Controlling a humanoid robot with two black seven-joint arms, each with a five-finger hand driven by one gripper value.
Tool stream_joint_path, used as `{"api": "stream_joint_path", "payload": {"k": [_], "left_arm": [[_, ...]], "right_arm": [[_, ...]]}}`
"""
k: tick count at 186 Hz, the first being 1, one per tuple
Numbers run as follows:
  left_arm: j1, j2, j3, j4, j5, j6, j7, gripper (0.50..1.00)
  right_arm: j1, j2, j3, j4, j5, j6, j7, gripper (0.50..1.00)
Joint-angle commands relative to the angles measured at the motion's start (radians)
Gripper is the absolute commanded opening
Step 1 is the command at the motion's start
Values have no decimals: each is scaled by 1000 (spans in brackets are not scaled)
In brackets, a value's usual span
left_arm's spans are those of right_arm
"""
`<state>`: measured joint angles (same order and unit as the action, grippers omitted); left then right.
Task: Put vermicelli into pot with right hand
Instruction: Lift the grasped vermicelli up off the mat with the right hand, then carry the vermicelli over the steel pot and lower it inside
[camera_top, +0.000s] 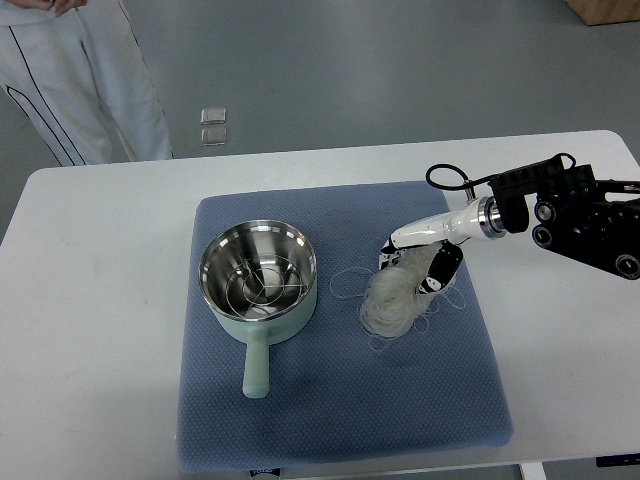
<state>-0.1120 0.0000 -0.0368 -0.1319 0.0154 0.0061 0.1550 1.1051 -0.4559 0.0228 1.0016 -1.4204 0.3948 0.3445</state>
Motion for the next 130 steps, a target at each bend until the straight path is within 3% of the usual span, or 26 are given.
{"api": "stream_joint_path", "payload": {"k": [1, 91, 130], "left_arm": [[0, 0, 0, 0, 0, 0, 0, 1000], [-1, 0, 0, 0, 0, 0, 0, 1000], [-1, 0, 0, -2, 0, 0, 0, 1000]], "right_arm": [[10, -1, 9, -5, 11, -19, 2, 500], [191, 19, 111, -18, 121, -22, -9, 500], [283, 95, 112, -49, 123, -24, -7, 500]]}}
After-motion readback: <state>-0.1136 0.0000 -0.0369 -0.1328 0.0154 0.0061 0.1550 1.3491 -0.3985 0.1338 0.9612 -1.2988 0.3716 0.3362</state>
